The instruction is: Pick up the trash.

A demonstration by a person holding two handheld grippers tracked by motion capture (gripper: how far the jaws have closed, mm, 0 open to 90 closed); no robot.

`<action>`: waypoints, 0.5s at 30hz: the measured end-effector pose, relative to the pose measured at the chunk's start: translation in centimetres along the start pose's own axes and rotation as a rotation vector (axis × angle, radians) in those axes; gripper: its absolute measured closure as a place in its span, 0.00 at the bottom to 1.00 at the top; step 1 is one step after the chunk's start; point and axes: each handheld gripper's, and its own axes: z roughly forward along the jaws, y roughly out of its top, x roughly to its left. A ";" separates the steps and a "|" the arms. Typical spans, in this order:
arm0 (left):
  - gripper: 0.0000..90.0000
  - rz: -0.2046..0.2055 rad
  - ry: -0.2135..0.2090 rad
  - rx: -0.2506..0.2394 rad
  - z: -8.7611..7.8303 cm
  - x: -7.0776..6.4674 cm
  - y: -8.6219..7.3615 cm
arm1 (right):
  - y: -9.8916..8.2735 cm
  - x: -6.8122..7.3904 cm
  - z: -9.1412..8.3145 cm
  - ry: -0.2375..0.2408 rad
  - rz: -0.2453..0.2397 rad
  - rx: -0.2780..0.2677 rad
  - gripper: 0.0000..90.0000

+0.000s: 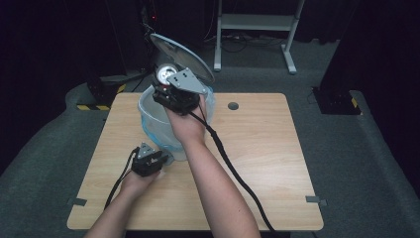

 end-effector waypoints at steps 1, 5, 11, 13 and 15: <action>0.70 0.000 0.000 0.001 0.0 0.0 0.0 | 0.0 0.1 0.0 0.000 -0.008 0.000 0.30; 0.70 -0.001 -0.002 -0.001 0.0 0.0 0.0 | 0.2 0.4 -0.5 -0.011 -0.014 0.001 0.29; 0.70 -0.001 -0.001 -0.001 0.0 0.0 0.0 | 0.3 0.1 -1.2 -0.019 -0.022 -0.001 0.29; 0.71 0.000 -0.001 -0.001 0.0 0.0 0.0 | 0.2 0.0 -1.4 -0.017 -0.019 0.004 0.29; 0.71 0.001 0.000 -0.001 0.0 0.0 0.0 | 0.2 0.0 -1.6 -0.016 -0.020 0.005 0.29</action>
